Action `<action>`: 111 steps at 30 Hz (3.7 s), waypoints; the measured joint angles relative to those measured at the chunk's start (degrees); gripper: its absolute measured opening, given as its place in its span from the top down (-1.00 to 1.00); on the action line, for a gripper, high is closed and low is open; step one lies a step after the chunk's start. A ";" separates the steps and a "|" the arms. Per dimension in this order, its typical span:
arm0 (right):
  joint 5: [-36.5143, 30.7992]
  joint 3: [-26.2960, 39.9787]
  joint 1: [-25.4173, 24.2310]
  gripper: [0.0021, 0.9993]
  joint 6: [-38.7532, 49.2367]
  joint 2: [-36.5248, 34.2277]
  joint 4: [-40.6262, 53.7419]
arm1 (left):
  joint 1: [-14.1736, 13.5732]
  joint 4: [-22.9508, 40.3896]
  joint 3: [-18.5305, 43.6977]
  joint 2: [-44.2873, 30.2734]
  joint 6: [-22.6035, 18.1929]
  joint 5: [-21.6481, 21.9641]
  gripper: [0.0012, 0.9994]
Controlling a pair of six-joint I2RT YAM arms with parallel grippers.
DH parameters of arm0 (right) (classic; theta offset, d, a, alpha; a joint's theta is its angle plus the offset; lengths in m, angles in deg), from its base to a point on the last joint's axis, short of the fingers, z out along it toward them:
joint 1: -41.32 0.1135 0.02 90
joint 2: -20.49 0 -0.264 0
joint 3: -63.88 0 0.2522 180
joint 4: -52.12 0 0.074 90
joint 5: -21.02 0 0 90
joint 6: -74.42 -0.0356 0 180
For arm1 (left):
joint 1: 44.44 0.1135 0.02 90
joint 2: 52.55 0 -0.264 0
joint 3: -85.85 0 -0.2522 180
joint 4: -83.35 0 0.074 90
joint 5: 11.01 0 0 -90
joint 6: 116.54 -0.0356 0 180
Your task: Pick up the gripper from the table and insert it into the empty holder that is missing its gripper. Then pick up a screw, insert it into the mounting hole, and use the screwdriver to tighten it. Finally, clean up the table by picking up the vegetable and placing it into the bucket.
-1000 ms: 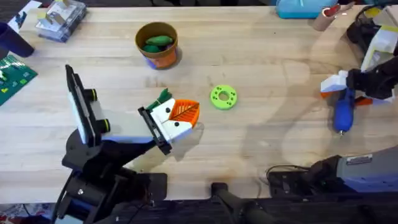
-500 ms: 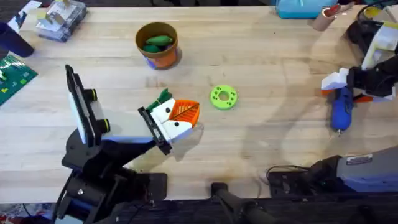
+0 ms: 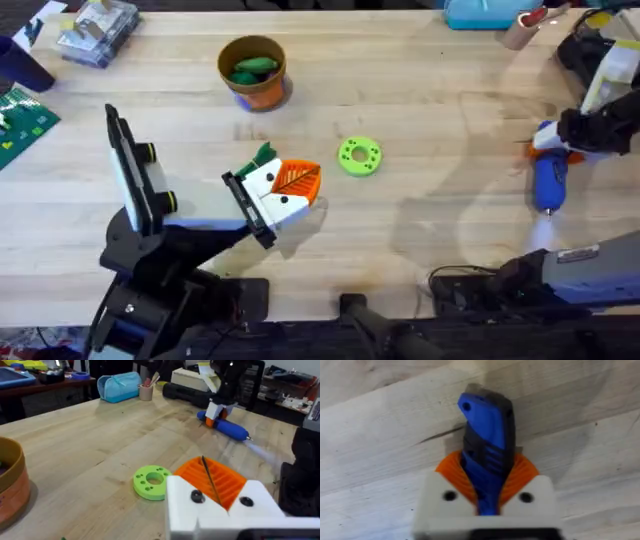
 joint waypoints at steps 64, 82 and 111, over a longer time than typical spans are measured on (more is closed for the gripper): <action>30.70 -29.09 71.51 0.95 -25.74 37.16 -87.56 | 0.00 0.00 0.00 0.00 0.16 0.02 0.98; 33.33 -22.77 80.70 0.95 -28.57 33.82 -87.23 | 0.00 0.00 0.00 0.00 0.17 0.01 0.98; 34.26 -22.77 81.12 0.95 -28.34 32.27 -85.08 | 0.00 0.04 0.00 0.00 0.20 -0.01 0.98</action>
